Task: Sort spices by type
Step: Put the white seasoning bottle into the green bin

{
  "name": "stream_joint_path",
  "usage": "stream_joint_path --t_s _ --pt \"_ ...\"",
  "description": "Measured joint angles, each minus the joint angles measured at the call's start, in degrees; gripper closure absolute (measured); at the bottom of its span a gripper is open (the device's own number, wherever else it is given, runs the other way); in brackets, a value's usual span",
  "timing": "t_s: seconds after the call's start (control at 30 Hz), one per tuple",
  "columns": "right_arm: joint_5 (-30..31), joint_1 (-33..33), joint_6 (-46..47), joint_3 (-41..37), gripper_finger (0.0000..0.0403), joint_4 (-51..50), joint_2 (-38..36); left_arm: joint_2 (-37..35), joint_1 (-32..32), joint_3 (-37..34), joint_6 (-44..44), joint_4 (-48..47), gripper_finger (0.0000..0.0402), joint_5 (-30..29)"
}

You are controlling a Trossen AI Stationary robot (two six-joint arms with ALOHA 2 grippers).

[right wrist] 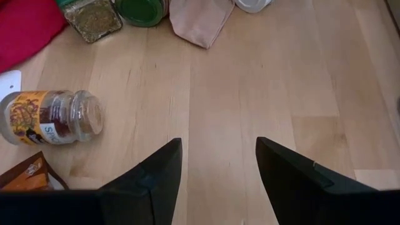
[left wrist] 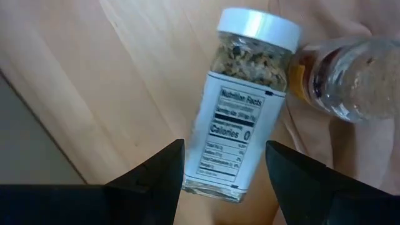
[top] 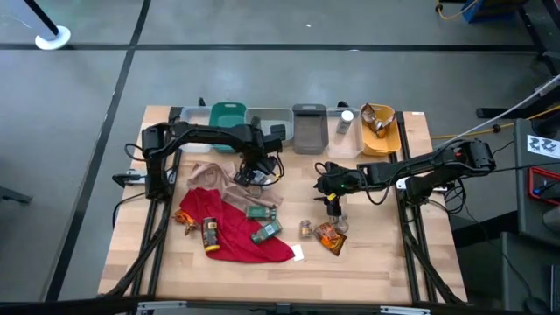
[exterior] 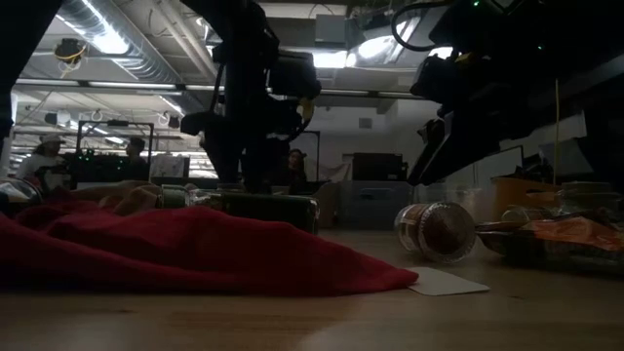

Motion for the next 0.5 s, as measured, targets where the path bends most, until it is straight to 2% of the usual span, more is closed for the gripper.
stream_joint_path --t_s 0.27,0.5 --pt "0.0 0.0 0.0 0.0 0.0198 0.1 0.0 0.0 0.0 -0.1 0.3 -0.5 0.0194 -0.1" --pt "0.0 0.0 0.0 0.0 0.0198 0.1 0.0 0.4 0.0 -3.8 1.2 2.7 0.0194 -0.8"
